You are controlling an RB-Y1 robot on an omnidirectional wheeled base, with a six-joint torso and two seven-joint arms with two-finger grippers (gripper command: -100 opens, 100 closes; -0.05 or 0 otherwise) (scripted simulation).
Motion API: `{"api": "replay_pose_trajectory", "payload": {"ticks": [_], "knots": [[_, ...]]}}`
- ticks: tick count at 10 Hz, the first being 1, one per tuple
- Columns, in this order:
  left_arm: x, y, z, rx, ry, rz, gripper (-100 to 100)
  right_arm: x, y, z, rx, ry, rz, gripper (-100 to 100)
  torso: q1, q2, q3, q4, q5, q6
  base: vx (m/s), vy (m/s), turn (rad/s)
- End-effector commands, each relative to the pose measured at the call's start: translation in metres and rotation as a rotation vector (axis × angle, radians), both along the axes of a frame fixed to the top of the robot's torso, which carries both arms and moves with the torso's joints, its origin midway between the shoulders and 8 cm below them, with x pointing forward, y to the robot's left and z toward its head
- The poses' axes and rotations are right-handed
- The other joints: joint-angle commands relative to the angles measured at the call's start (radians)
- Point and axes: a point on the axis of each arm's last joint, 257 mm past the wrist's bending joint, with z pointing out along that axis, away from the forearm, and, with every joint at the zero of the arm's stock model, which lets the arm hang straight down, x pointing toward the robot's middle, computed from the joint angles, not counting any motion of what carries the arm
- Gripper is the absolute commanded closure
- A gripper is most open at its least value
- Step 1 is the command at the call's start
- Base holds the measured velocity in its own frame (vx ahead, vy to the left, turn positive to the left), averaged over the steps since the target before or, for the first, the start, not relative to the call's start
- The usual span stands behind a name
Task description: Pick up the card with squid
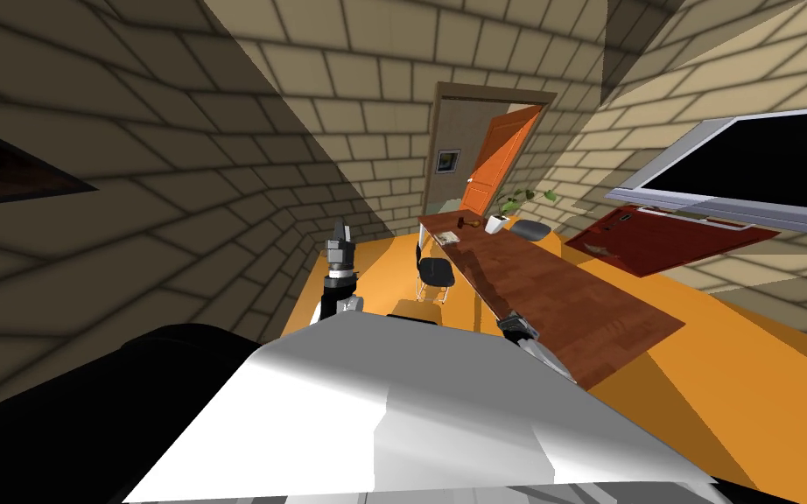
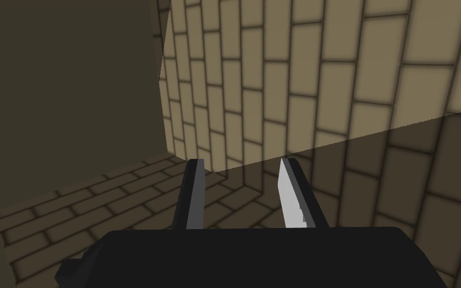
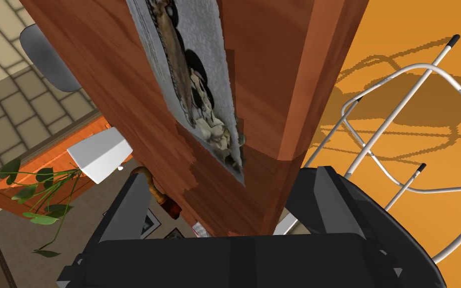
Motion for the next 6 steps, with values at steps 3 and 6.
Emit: {"api": "replay_pose_trajectory", "payload": {"ticks": [3, 6], "knots": [[0.0000, 0.0000, 0.0000, 0.000, 0.000, 0.000, 0, -0.0041, 0.0075, -0.0069, 0.014, 0.009, 0.004, 100, 0.002, -0.002, 0.001, 0.003, 0.008, 0.001, -0.007, 0.007, 0.001], [0.0000, 0.0000, 0.0000, 0.000, 0.000, 0.000, 0, -0.0012, 0.0037, -0.0028, 0.007, 0.002, 0.003, 0, -0.001, -0.004, -0.002, 0.000, 0.002, 0.000, 0.001, -0.003, -0.001]]}}
